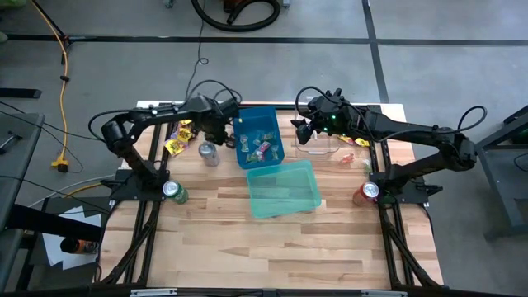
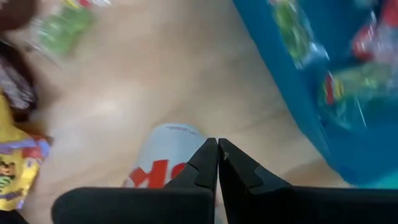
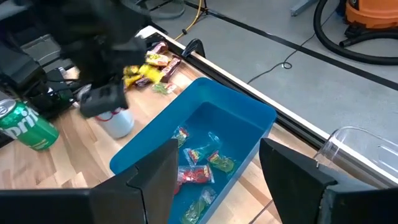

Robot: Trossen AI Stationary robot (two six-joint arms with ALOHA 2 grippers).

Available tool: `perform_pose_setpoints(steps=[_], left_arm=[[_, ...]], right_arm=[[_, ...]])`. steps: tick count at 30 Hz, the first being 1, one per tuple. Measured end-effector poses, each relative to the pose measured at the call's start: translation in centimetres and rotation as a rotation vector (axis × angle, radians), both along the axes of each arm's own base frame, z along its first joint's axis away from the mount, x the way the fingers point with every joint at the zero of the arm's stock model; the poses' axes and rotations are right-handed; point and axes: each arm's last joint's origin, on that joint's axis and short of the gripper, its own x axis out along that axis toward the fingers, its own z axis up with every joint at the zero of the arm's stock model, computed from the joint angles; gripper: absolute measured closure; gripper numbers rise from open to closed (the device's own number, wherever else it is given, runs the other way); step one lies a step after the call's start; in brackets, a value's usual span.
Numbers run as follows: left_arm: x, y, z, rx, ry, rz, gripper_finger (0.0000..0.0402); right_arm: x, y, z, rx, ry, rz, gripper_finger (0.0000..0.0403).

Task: Sort candy
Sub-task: Adjust the white soda can, then put the green candy into the blue bin

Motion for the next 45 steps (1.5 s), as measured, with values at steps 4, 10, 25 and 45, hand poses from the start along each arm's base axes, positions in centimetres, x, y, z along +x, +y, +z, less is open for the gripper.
perform_pose_setpoints(steps=[4,10,25,45], left_arm=[[-0.6,0.2,0.9,0.052,-0.003,0.000,0.0401],[-4.1,3.5,2.8,0.193,0.009,0.164,0.0401],[-6.6,8.1,0.5,0.303,0.027,0.113,0.0340],[-8.9,8.0,-6.1,0.233,-0.098,0.009,0.0204]], right_arm=[[0.0,0.0,0.0,-0.011,0.004,-0.015,0.0182],[-0.1,0.0,-0.1,-0.019,0.019,-0.008,0.0182],[-0.3,-0.1,-0.3,0.093,-0.033,-0.133,0.0182],[-0.5,-0.4,-0.2,0.215,-0.173,-0.375,0.0182]])
